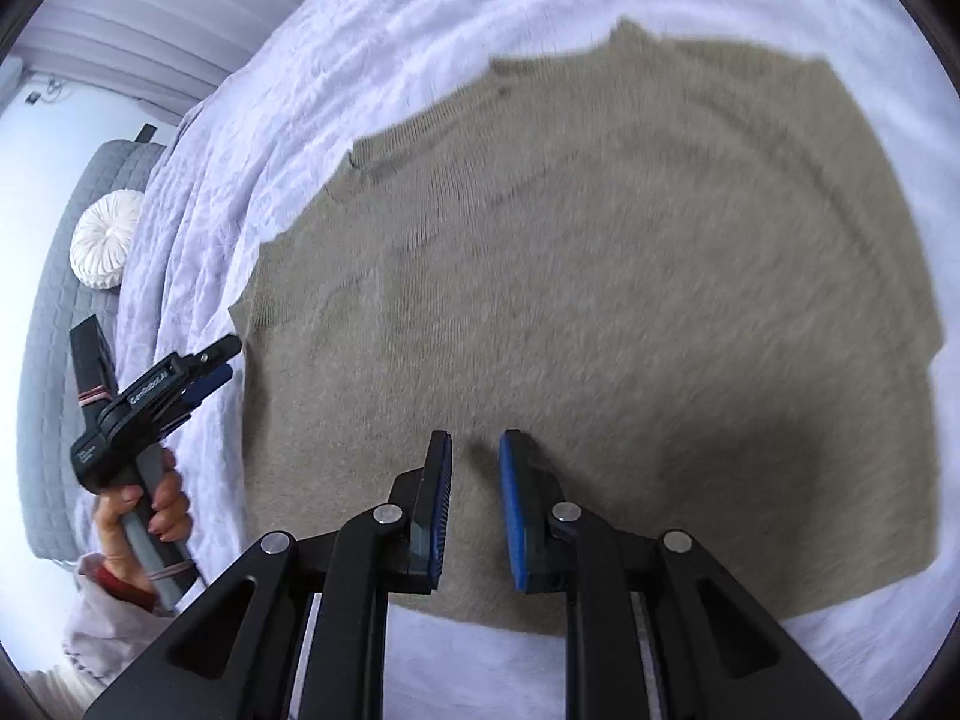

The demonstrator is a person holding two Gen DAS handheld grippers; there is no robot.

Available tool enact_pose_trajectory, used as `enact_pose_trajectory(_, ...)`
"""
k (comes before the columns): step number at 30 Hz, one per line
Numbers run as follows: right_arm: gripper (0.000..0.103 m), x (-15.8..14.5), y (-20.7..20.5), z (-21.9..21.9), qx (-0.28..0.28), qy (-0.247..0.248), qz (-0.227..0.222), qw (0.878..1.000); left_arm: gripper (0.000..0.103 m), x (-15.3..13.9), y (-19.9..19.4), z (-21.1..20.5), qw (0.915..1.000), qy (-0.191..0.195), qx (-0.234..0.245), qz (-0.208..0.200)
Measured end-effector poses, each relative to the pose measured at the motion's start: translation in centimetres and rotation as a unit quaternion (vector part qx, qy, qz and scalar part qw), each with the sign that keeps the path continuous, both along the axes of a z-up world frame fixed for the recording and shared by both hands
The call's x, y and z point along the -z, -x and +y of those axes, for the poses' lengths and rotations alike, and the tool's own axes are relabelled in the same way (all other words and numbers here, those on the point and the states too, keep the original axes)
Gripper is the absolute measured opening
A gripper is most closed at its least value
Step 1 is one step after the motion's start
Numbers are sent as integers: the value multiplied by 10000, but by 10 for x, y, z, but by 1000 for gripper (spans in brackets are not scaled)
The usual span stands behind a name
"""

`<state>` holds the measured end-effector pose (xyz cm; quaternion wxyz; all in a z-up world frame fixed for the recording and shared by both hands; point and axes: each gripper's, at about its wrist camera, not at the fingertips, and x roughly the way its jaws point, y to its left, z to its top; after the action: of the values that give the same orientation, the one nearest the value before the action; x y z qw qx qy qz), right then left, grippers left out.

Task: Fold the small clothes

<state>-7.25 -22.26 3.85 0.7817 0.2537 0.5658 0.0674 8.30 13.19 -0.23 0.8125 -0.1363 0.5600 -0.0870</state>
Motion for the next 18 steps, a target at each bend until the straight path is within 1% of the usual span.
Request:
enact_pose_trajectory(2,14,-7,-9,-2,-55,256,-104,9996,37,0,1,-18,9996,6,278,-64)
enact_pose_trajectory(3,12,-9,-13,-4,-78,412,-133,9990,37,2,1,-25,9993,-104,352,-82)
enact_pose_trajectory(5,11,-6,-22,-11,-87,711,-144,9973,36,16,-2,-34,9986,-400,341,11)
enact_pose_trajectory(6,11,-2,-23,-16,-61,848,-83,9963,31,25,-2,-31,9986,-439,277,115)
enact_pose_trajectory(7,9,6,-25,-21,5,943,35,9955,31,33,-2,-24,9993,-280,187,148)
enact_pose_trajectory(8,2,15,-24,-32,122,860,144,9961,31,36,-1,-17,9999,-61,99,118)
enact_pose_trajectory(9,0,20,-22,-40,227,663,157,9974,31,36,-1,-12,9999,57,58,126)
enact_pose_trajectory(10,0,23,-19,-49,349,424,136,9984,31,34,0,-9,9999,51,62,133)
enact_pose_trajectory(11,0,24,-16,-55,442,326,111,9984,31,31,1,-8,9999,-41,92,118)
enact_pose_trajectory(12,0,23,-14,-57,480,352,92,9982,31,29,2,-7,9998,-129,127,116)
enact_pose_trajectory(16,0,17,-7,-56,513,591,140,9968,31,23,5,0,9994,-326,33,149)
enact_pose_trajectory(18,0,12,-6,-55,507,640,148,9965,31,18,7,7,9977,-640,-160,149)
